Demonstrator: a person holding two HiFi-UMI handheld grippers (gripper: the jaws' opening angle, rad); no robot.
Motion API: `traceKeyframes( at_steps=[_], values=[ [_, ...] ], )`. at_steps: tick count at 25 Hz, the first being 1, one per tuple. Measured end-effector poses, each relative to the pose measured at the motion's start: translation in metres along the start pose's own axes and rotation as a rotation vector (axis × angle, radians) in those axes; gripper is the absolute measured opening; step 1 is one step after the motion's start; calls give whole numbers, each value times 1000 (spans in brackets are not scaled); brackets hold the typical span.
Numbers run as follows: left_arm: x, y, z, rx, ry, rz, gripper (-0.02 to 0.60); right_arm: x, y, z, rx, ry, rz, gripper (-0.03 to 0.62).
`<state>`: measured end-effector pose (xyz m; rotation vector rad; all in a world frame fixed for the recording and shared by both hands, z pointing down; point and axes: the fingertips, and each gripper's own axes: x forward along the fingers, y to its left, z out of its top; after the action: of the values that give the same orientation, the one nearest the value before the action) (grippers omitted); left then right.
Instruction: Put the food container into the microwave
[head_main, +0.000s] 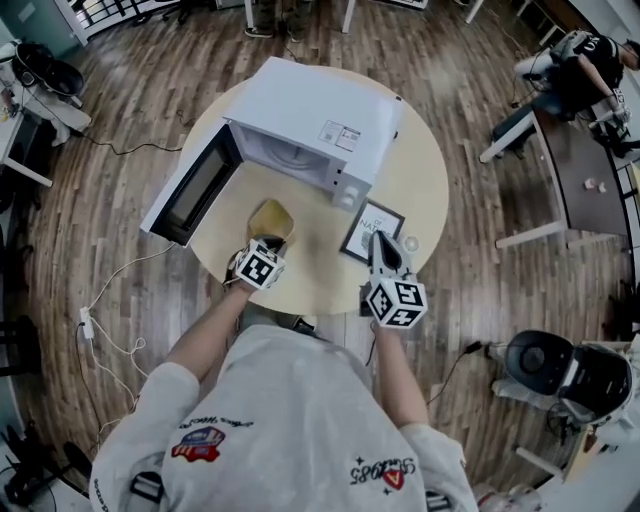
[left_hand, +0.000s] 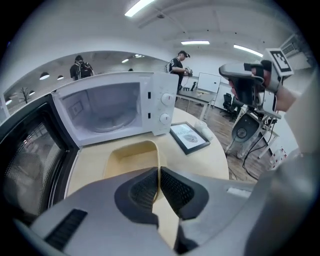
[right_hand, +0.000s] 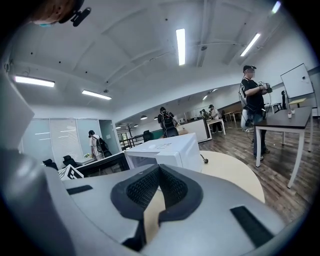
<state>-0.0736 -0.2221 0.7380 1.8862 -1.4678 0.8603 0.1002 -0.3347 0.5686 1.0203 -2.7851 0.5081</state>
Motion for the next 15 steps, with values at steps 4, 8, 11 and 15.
traceKeyframes(
  at_steps=[4, 8, 11, 15],
  values=[
    [-26, 9, 20, -58, -95, 10, 15, 9, 13, 1, -1, 3, 35, -8],
    [-57, 21, 41, -89, -197, 43, 15, 16, 24, 2, -8, 8, 69, -8],
    [-84, 31, 57, -127, -283, 61, 15, 20, 31, 5, -9, 11, 91, -8],
    [-122, 45, 74, -167, -370, 95, 15, 25, 42, 11, -11, 9, 122, -8]
  ],
)
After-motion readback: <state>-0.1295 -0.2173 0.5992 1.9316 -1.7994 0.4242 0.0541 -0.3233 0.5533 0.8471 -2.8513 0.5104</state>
